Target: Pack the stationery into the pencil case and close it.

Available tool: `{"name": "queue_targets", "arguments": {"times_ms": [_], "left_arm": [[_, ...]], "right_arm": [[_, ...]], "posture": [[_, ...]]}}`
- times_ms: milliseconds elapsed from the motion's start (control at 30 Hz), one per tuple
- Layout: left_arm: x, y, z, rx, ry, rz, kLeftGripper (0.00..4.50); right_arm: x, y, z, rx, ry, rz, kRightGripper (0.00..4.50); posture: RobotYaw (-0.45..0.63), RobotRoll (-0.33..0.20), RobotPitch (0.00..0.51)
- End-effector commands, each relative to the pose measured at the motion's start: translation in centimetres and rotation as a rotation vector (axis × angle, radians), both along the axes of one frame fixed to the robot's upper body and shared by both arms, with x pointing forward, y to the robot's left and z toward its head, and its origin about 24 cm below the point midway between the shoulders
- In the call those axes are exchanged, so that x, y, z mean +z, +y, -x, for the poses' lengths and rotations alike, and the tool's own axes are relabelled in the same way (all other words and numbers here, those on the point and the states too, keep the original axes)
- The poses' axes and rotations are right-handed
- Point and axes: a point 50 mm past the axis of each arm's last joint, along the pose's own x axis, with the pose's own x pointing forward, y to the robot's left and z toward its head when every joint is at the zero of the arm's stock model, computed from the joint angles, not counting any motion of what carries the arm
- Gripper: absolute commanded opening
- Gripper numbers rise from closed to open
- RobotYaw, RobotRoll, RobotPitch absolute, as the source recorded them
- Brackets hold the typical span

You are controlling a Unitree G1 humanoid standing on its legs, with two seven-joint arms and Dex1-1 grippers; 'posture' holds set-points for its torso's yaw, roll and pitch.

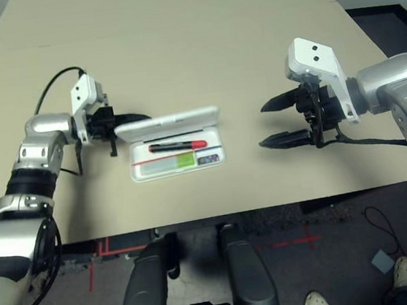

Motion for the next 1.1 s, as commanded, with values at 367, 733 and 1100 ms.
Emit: {"name": "queue_targets", "arguments": {"times_ms": [367, 733, 1100], "left_arm": [[-1.4, -1.2, 3.3, -0.100, 0.034, -0.100, 0.03], [-3.0, -1.2, 3.4, -0.067, 0.057, -0.180, 0.03], [-3.2, -1.1, 3.6, 0.019, 0.048, -0.104, 0.03]], "right_arm": [[-0.3, 0.7, -0.5, 0.033, -0.007, 0.012, 4.50], [-0.5, 1.2, -0.8, 0.044, -0.011, 0.015, 4.50], [-0.9, 1.6, -1.1, 0.018, -0.036, -0.019, 4.50]], "posture": [[0.03, 0.000, 0.241], [0.03, 0.000, 0.240], [0.02, 0.000, 0.233]]}}
